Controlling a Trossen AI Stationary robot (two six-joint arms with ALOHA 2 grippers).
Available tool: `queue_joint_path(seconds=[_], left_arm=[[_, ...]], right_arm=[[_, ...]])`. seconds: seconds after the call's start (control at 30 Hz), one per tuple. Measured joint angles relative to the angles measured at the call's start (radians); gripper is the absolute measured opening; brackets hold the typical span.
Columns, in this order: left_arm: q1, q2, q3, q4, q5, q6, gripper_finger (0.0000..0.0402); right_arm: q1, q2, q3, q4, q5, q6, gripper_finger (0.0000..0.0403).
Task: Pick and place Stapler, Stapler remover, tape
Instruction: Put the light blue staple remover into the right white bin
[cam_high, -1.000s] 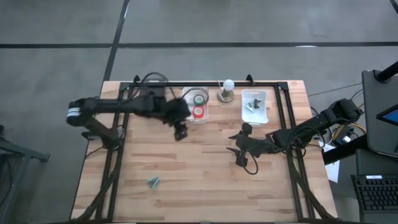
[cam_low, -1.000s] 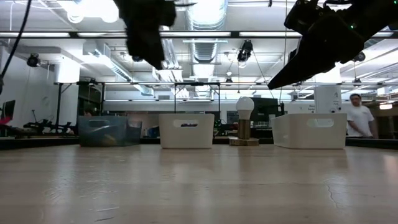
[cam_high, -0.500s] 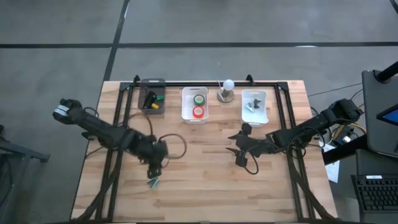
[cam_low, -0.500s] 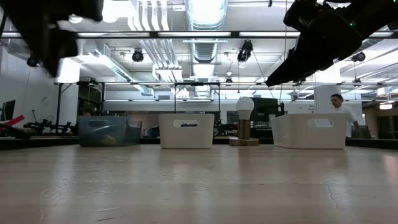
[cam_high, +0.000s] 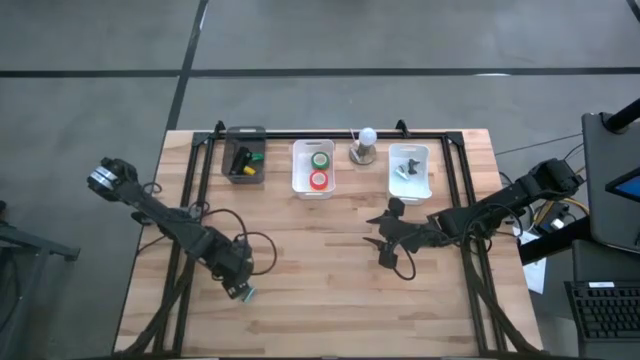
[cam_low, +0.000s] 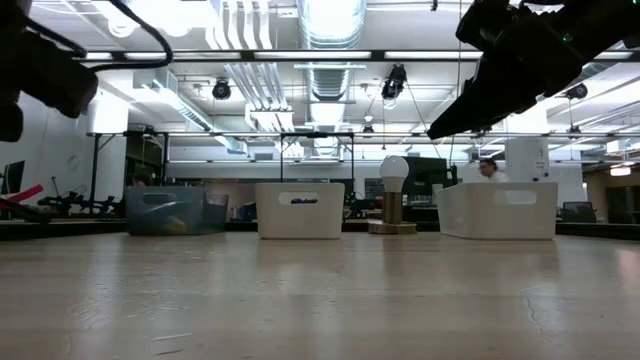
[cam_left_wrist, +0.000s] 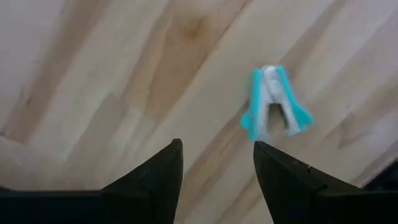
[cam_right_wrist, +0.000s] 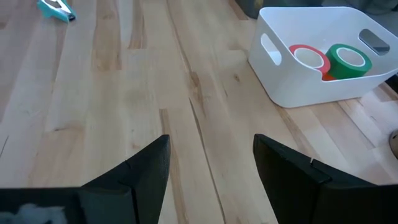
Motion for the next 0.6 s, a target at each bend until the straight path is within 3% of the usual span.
queue_joint_path(seconds=[0.6], left_arm=[[0.002,0.003,-0.108,0.221,0.038,-0.028,0.0197]], right_arm=[[0.000,0.000,0.000,-0.001,0.000,0.004,0.0226]])
